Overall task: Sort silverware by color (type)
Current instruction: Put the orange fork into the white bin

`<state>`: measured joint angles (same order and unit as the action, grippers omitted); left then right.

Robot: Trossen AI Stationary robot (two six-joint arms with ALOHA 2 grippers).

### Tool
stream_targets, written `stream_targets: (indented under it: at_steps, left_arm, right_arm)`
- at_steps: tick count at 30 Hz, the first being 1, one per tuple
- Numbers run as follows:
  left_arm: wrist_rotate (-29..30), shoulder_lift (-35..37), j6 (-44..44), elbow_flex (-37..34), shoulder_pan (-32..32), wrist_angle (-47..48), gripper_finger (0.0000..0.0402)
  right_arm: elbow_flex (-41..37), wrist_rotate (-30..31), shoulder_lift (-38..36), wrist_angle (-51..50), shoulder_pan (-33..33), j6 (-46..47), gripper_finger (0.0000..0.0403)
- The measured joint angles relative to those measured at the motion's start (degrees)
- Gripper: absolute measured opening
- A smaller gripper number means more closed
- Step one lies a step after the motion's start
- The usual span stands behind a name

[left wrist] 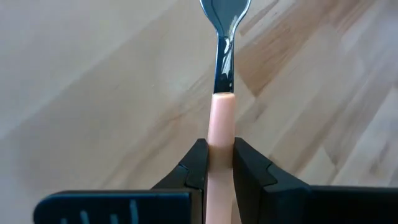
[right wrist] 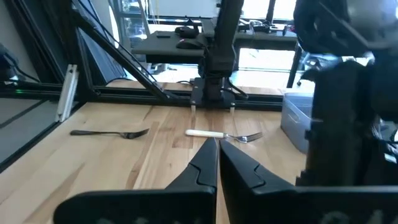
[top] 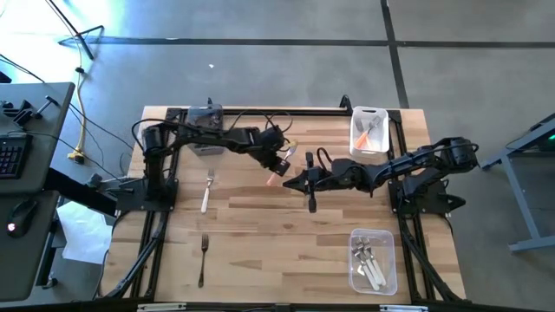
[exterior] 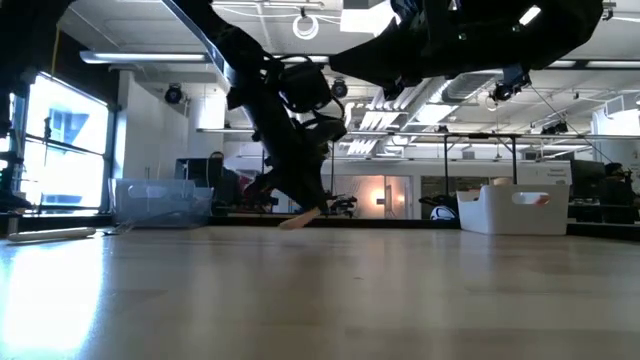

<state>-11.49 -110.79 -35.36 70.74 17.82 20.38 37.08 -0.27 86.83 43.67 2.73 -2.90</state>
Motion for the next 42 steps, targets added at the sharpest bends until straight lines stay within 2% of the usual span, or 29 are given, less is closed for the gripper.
stream_targets:
  at_steps: [5,8,14,20,23,25,29,33,36,38,42]
  left_arm:
    - [-1.7,-2.7,-1.0,0.1,-0.1,-1.9,0.0036]
    - [-3.1,-3.3,-1.8,0.2,-0.1,-3.7,0.0062]
    - [-2.1,-1.7,0.4,0.2,0.0,-4.4,0.0121]
    - [0.0,1.6,7.1,-0.1,-0.1,0.3,0.0150]
    - [3.4,5.3,9.1,-4.4,-1.1,-2.4,0.0142]
    - [3.5,8.4,8.5,-9.9,-2.3,-8.0,0.0128]
    - [2.9,15.5,2.5,-22.8,-4.1,-25.2,0.0094]
    - [3.3,23.1,-1.9,-33.1,-6.4,-42.2,0.0064]
    - [3.6,28.6,-1.1,-37.8,-8.9,-45.7,0.0045]
    - [6.1,32.5,0.6,-39.9,-10.7,-46.5,0.0035]
    - [11.3,39.7,3.9,-43.7,-14.1,-47.0,0.0021]
  right_arm:
    - [0.0,0.8,0.0,0.2,0.9,-0.8,0.0000]
    - [0.0,1.3,0.0,0.1,1.0,-1.0,0.0000]
    - [0.0,1.5,0.0,-0.9,1.0,0.1,0.0000]
    - [0.0,4.6,0.0,-5.0,1.1,7.7,0.0000]
    - [0.0,7.0,0.0,-9.4,1.0,16.3,0.0000]
    - [0.0,9.7,0.0,-13.0,1.1,18.9,0.0000]
    - [0.0,14.4,0.0,-15.9,1.5,22.8,0.0001]
    - [2.5,14.9,0.9,-21.5,0.7,28.8,0.0022]
    - [8.2,14.8,4.0,-31.9,-0.9,34.2,0.0055]
    - [13.2,14.6,7.3,-39.0,-2.1,35.8,0.0068]
    - [23.6,11.9,15.4,-49.6,-4.8,36.0,0.0060]
